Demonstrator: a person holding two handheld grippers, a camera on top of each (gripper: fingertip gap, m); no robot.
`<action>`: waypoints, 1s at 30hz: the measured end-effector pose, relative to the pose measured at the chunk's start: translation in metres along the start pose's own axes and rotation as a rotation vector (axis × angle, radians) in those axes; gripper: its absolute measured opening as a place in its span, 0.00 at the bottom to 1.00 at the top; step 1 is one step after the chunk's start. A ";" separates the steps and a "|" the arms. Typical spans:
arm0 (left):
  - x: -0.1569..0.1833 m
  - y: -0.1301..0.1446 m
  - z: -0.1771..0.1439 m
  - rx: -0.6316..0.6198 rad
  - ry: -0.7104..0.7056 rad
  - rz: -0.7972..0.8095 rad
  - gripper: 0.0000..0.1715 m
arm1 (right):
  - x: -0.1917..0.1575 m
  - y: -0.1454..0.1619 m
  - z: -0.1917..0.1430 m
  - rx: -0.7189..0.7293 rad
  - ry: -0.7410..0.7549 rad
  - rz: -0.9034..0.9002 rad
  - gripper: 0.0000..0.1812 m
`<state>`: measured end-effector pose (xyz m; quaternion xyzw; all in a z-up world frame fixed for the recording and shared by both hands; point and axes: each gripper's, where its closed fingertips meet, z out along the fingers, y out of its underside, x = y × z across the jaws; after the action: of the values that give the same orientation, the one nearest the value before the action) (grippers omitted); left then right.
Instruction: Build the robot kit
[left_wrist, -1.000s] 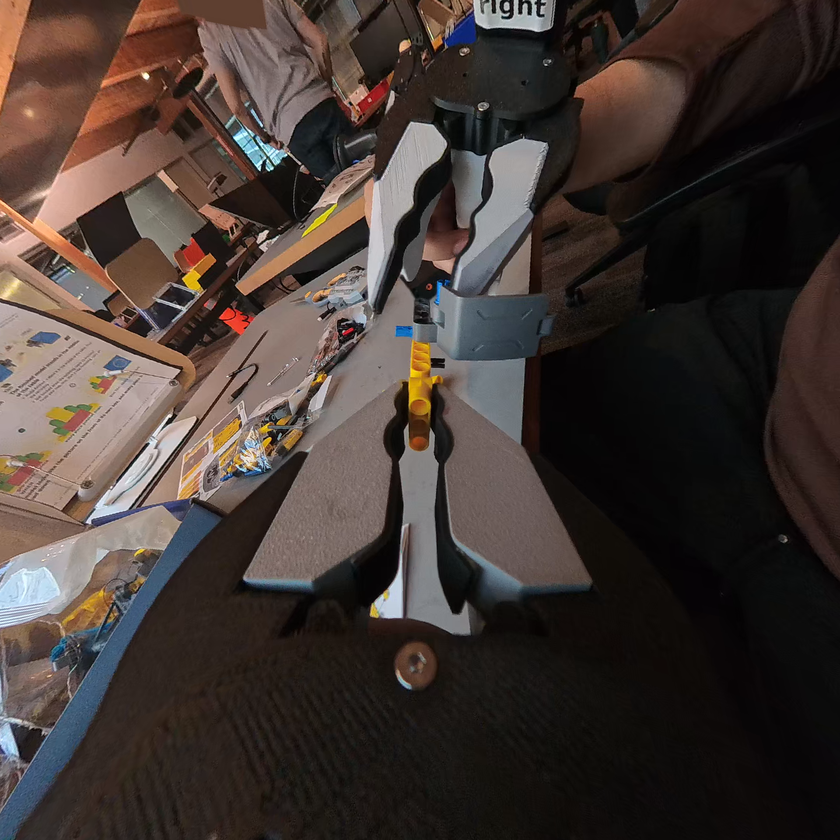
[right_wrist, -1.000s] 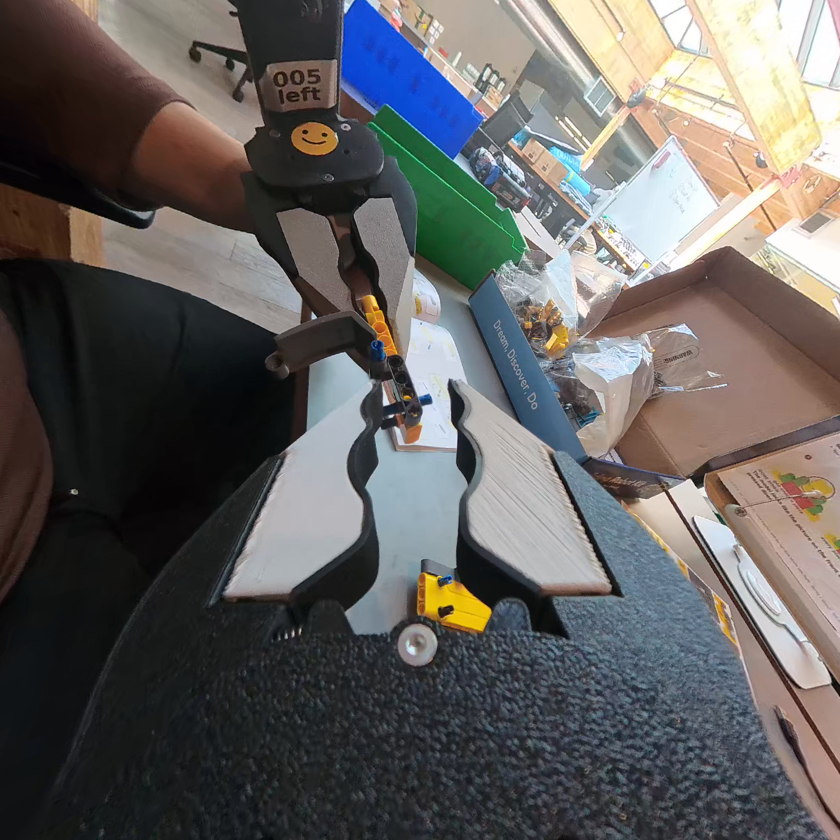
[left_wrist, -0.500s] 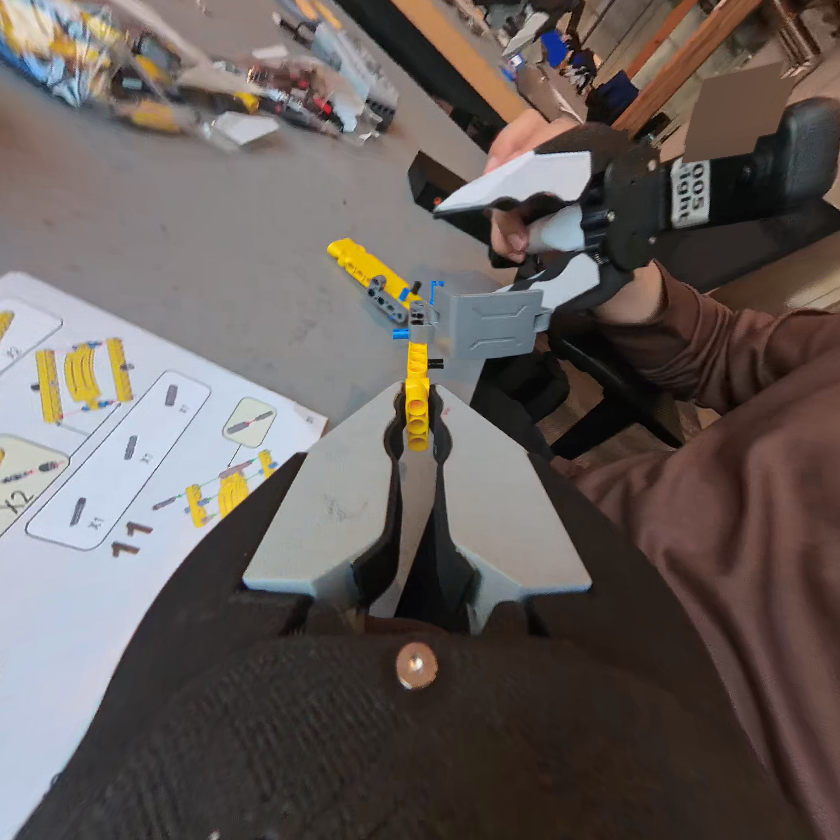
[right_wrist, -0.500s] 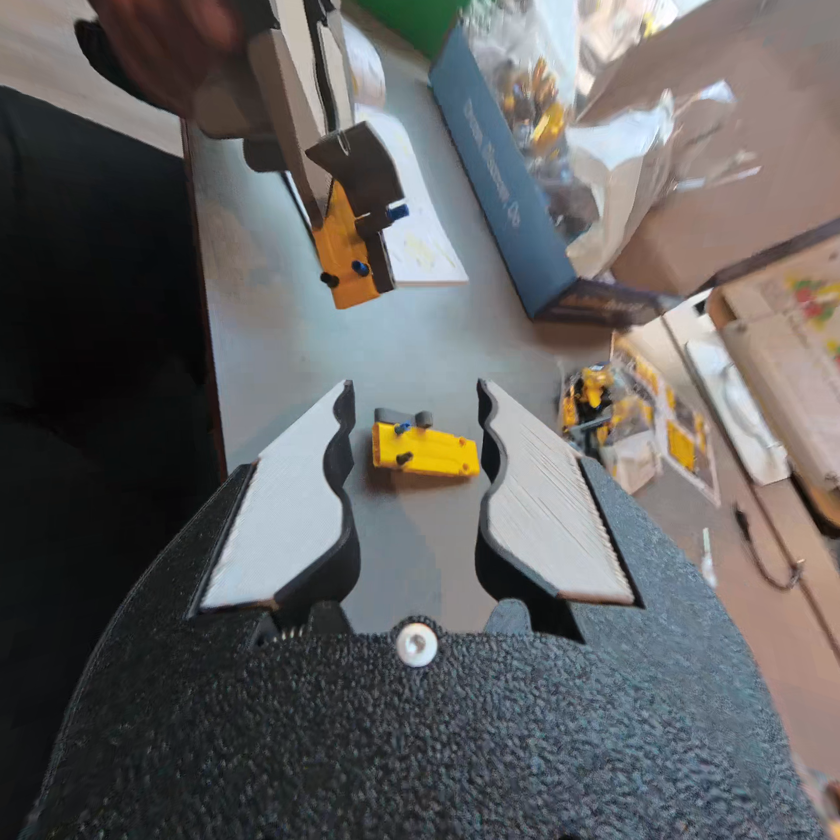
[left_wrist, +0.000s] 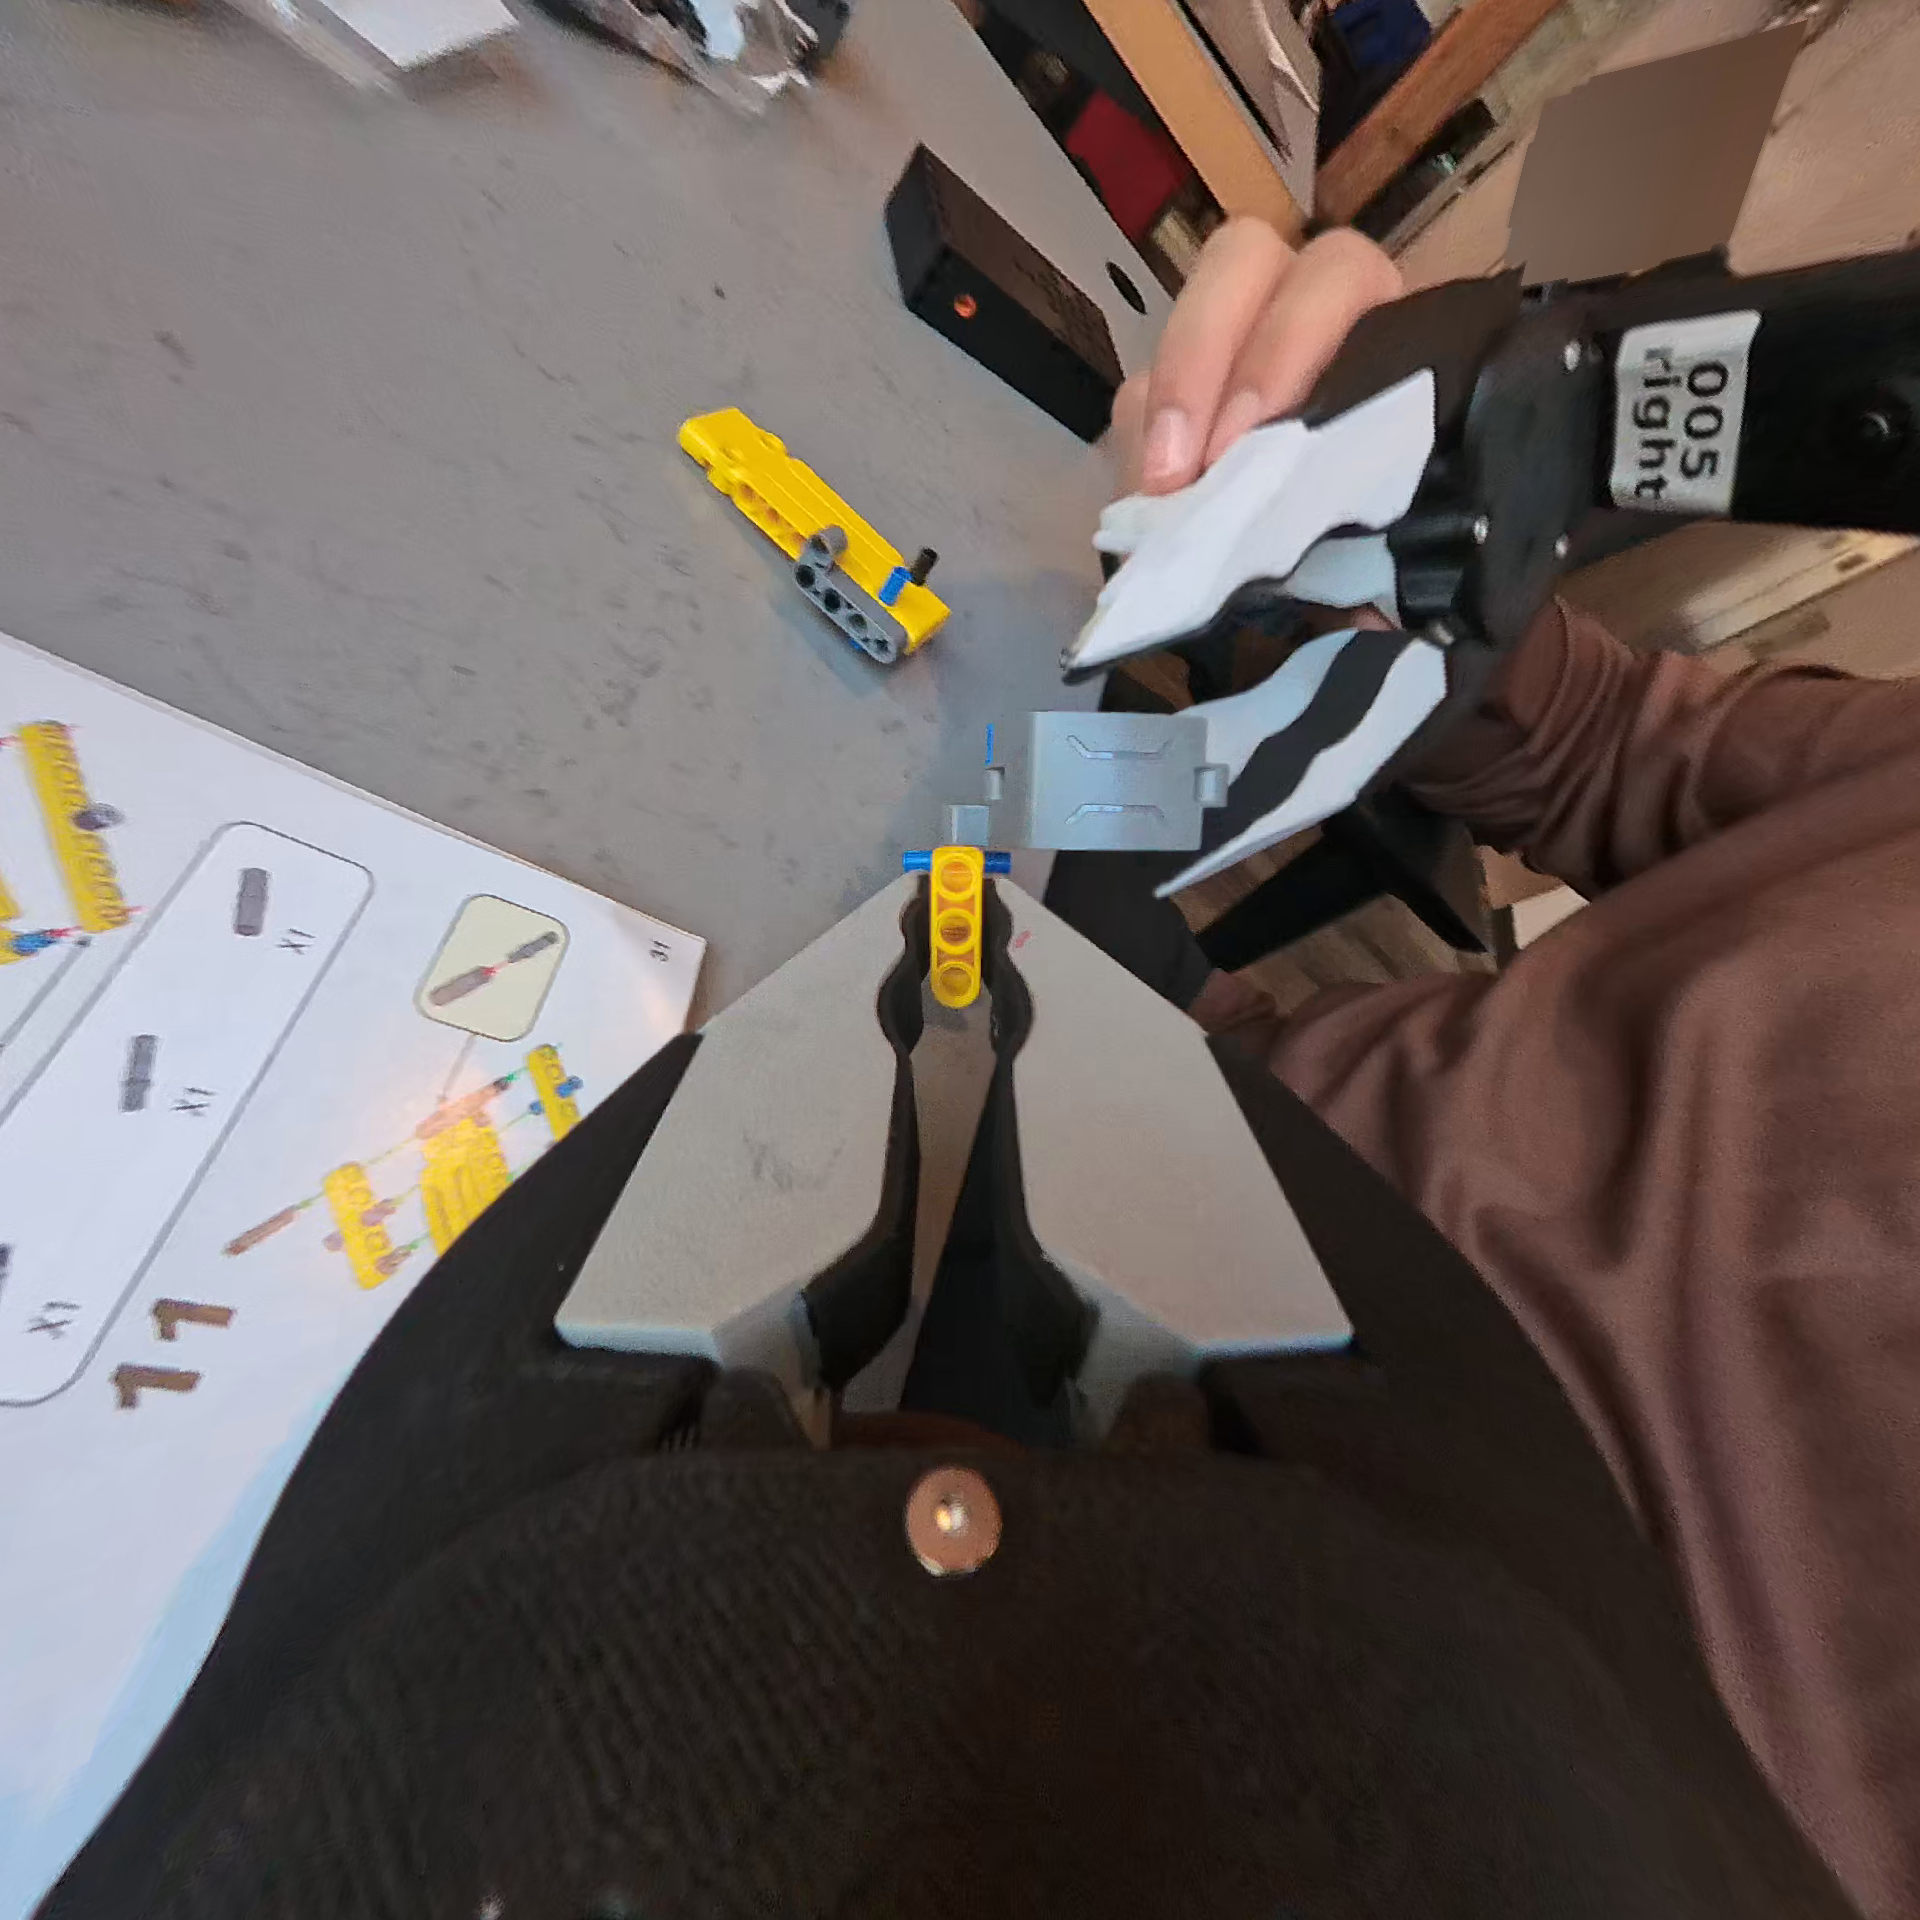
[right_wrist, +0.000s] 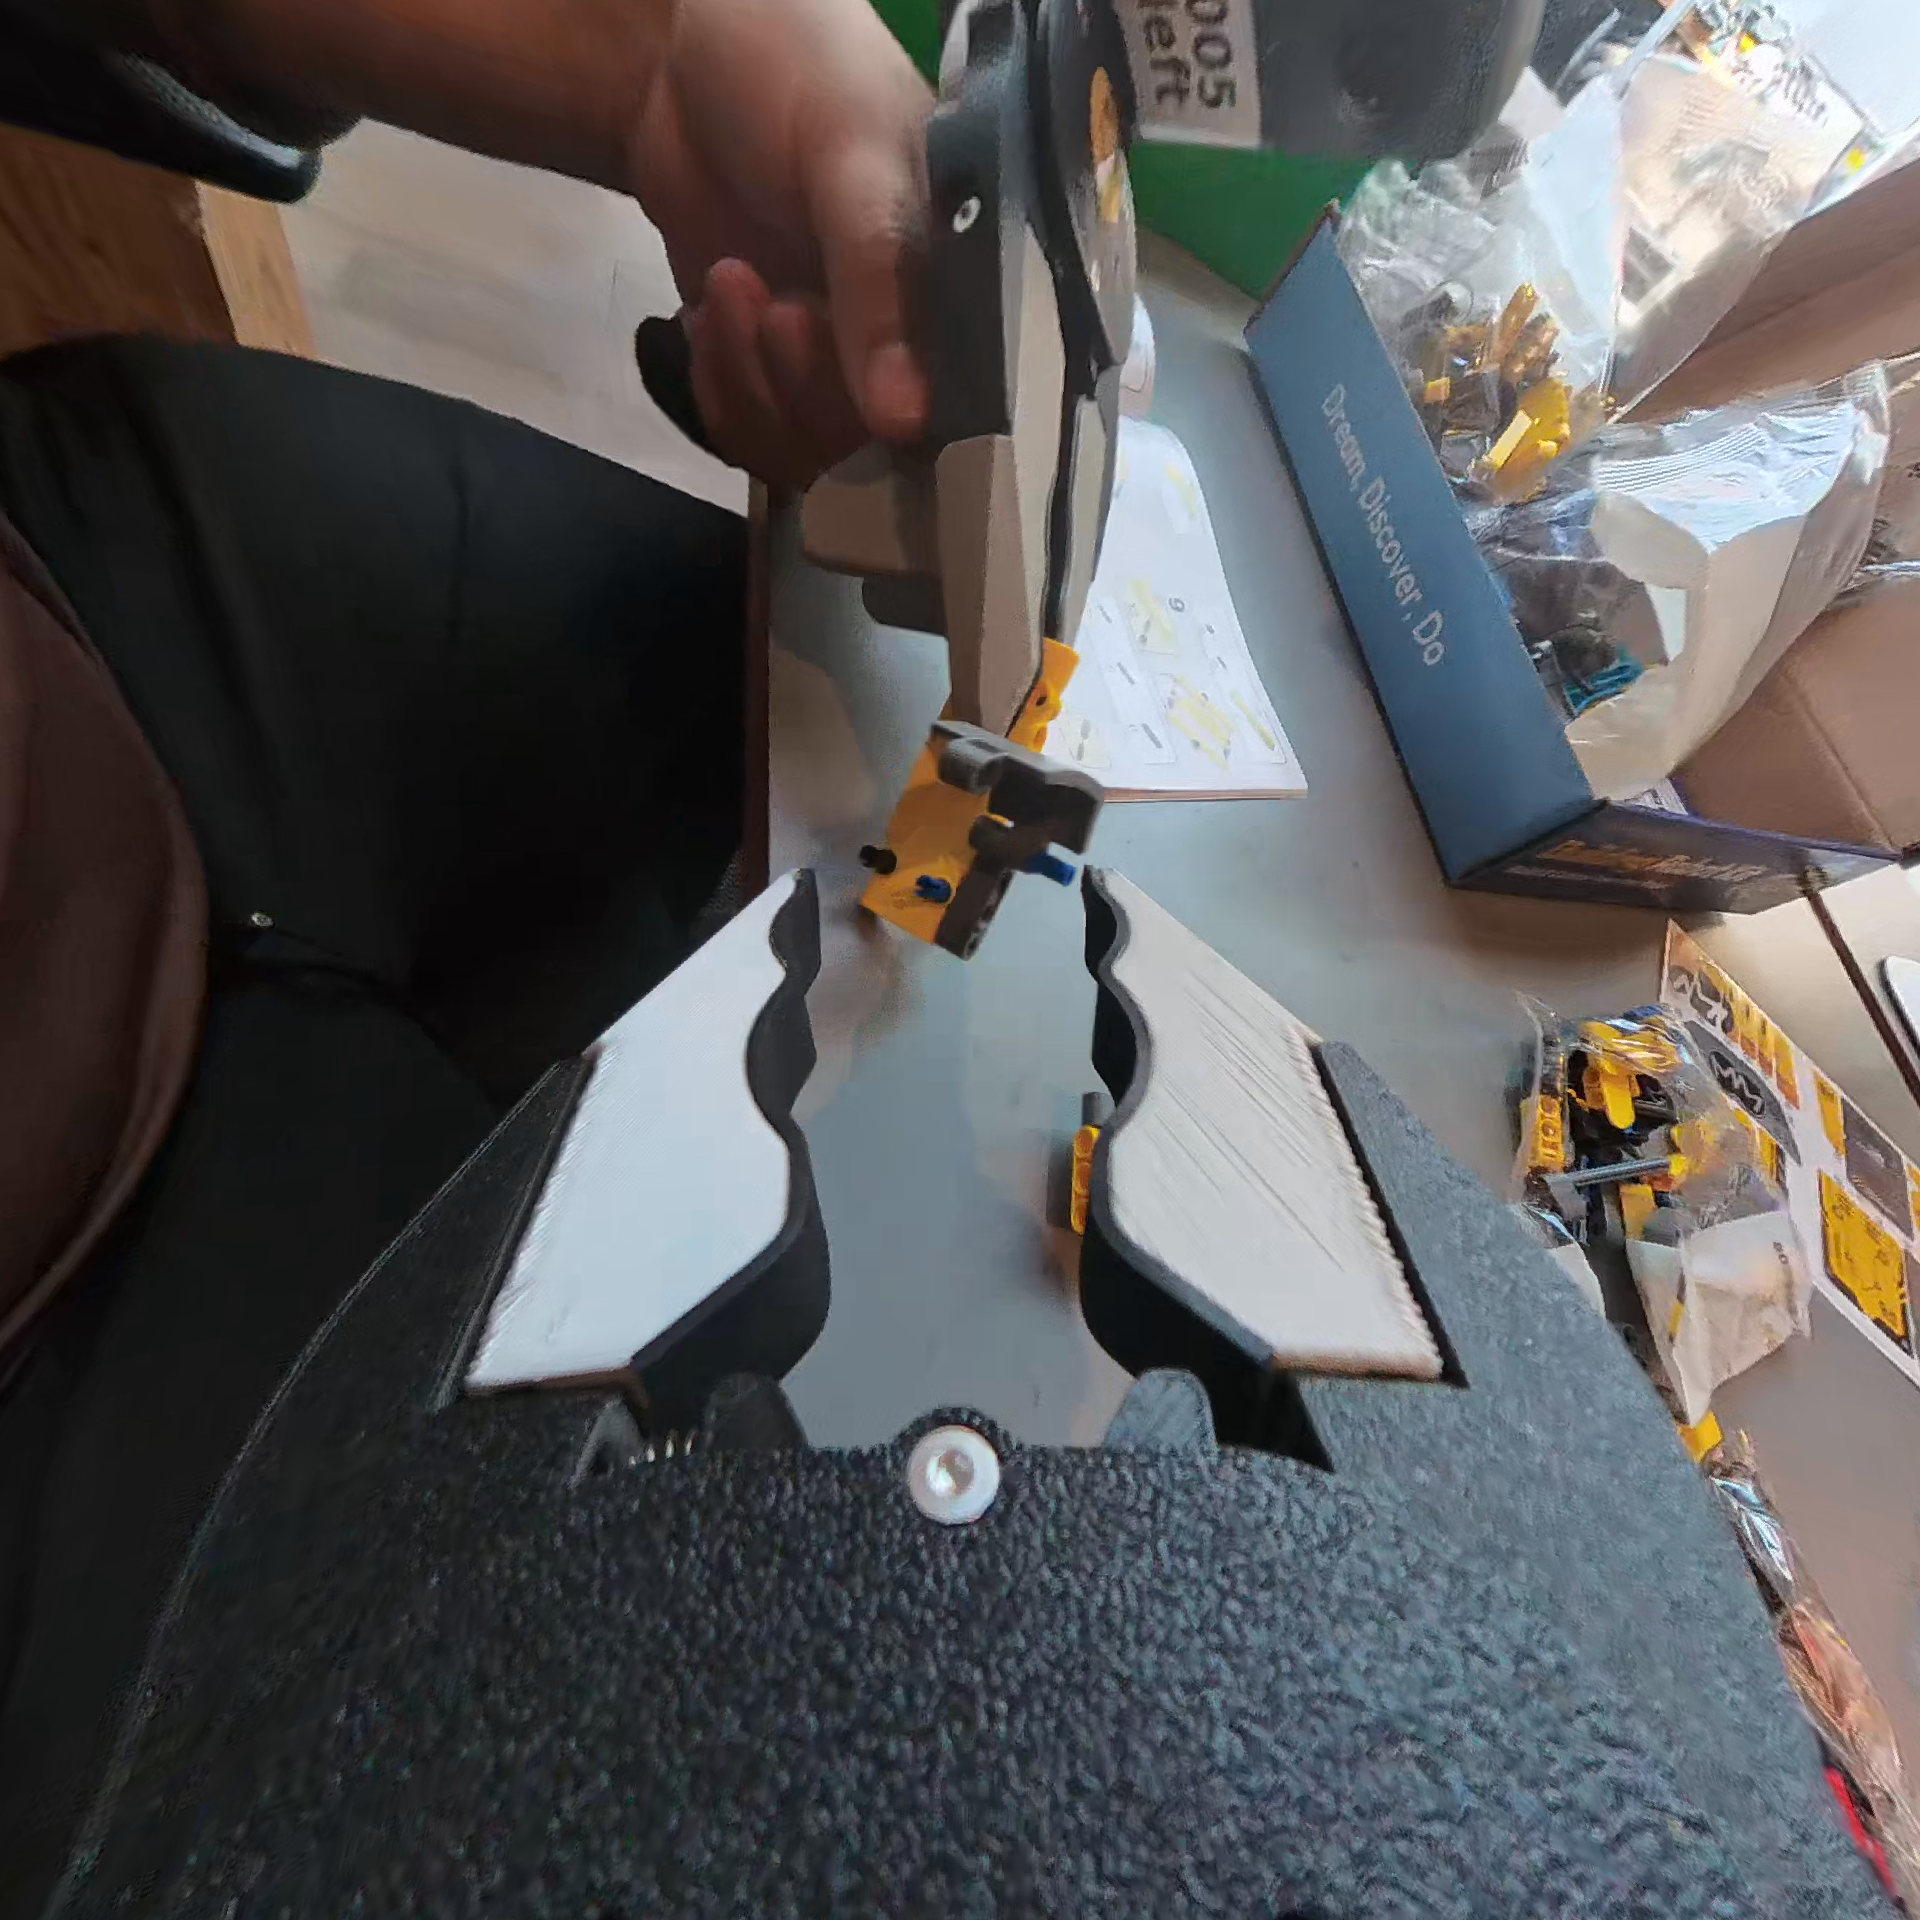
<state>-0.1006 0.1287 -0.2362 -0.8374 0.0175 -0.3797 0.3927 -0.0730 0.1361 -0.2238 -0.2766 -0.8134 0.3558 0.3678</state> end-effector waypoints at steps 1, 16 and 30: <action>-0.002 -0.001 0.000 -0.005 -0.010 0.008 0.03 | -0.001 0.002 0.003 -0.012 0.003 -0.009 0.28; -0.035 -0.015 0.007 -0.043 -0.295 0.221 0.21 | 0.051 0.014 0.021 -0.040 0.249 0.150 0.11; -0.021 -0.006 0.033 -0.143 -0.424 0.581 0.29 | 0.056 0.026 0.030 -0.084 0.168 0.465 0.11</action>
<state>-0.0954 0.1610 -0.2588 -0.8830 0.1993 -0.0683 0.4194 -0.1241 0.1797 -0.2358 -0.4998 -0.7086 0.3724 0.3308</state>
